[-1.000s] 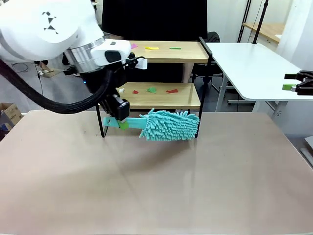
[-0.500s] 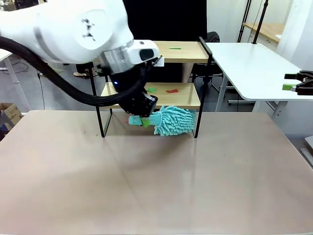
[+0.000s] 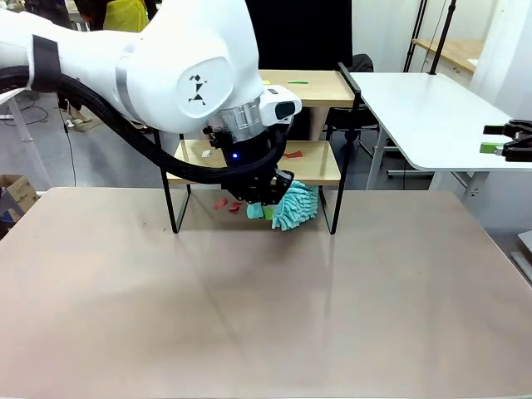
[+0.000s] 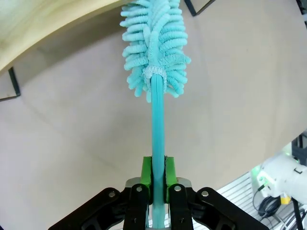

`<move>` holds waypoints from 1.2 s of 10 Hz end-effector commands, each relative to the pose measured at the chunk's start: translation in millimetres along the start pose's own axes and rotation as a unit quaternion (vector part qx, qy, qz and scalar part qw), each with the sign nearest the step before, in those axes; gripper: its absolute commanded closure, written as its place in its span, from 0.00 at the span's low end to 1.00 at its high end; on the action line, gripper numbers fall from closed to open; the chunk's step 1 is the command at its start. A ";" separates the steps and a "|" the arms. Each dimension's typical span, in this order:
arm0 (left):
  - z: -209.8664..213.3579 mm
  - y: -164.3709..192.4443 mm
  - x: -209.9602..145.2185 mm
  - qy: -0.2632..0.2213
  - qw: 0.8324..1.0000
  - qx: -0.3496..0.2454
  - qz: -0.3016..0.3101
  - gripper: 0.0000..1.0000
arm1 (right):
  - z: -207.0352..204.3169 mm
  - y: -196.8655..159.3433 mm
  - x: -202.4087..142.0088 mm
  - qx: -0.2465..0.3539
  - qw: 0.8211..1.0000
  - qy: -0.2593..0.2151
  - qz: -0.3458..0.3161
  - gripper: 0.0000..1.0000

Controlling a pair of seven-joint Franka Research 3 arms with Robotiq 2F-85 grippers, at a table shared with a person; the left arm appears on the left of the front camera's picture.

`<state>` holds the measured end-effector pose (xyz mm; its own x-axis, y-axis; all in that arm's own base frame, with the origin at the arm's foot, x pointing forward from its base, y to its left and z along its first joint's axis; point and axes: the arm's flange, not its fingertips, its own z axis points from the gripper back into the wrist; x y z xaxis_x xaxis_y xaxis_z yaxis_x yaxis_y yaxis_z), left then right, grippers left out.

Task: Clean the shelf.
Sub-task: Clean the specific section of the Shelf indicated by the human with the Duster.

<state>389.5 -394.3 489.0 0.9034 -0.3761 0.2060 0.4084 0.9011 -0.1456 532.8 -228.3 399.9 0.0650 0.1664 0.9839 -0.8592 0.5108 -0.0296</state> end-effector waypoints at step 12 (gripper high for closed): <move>-87.2 -72.4 24.7 -0.109 0.986 0.032 0.123 0.87 | -2.1 -0.1 3.1 -0.001 1.000 -0.001 0.003 0.00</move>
<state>385.1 -466.8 427.7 0.9305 -0.1311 0.3421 0.1958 0.9672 -0.1619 532.8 -228.3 399.9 0.0650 0.1664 0.9839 -0.8592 0.5108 -0.0297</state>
